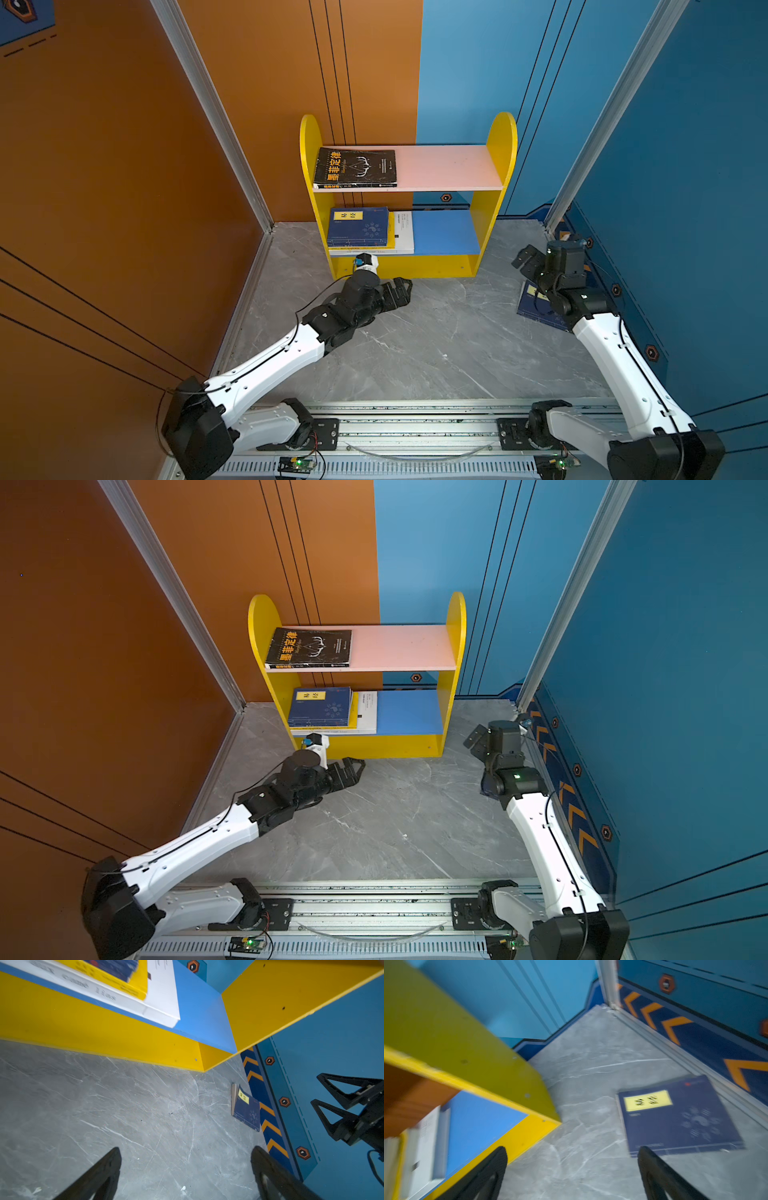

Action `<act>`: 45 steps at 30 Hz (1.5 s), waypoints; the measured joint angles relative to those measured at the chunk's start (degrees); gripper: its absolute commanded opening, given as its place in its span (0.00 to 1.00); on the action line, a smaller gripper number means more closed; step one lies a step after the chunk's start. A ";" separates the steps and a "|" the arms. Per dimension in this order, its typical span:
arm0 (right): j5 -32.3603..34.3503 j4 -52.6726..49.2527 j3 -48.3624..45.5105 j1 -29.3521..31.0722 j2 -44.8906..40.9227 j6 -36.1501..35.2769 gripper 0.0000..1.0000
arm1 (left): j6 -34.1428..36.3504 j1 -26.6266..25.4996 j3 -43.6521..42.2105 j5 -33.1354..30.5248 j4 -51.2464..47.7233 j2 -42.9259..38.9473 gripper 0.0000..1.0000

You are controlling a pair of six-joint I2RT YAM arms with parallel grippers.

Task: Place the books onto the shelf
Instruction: 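Reach both grippers to the blue book lying by the chevron wall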

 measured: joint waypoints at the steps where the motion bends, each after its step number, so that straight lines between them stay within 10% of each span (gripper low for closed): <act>1: -1.16 -0.42 -1.29 -4.33 0.20 -0.39 1.00 | 0.22 -1.95 0.68 -1.22 0.15 1.60 0.98; 6: -6.86 -1.05 -2.49 -21.16 6.05 -3.34 1.00 | 1.44 -8.33 4.81 -4.17 1.27 8.96 0.98; 14: -8.81 -0.59 6.01 -28.94 25.68 -5.51 1.00 | 3.58 -12.70 16.41 -4.09 1.64 22.60 0.98; 27: -7.28 -2.97 23.58 -27.26 51.01 -11.74 0.91 | 4.37 -12.90 22.91 -2.62 -1.22 28.59 0.98; 45: -6.88 -0.79 14.53 -18.40 48.96 -10.29 0.75 | -1.53 -10.78 19.08 -3.26 -3.74 27.82 0.98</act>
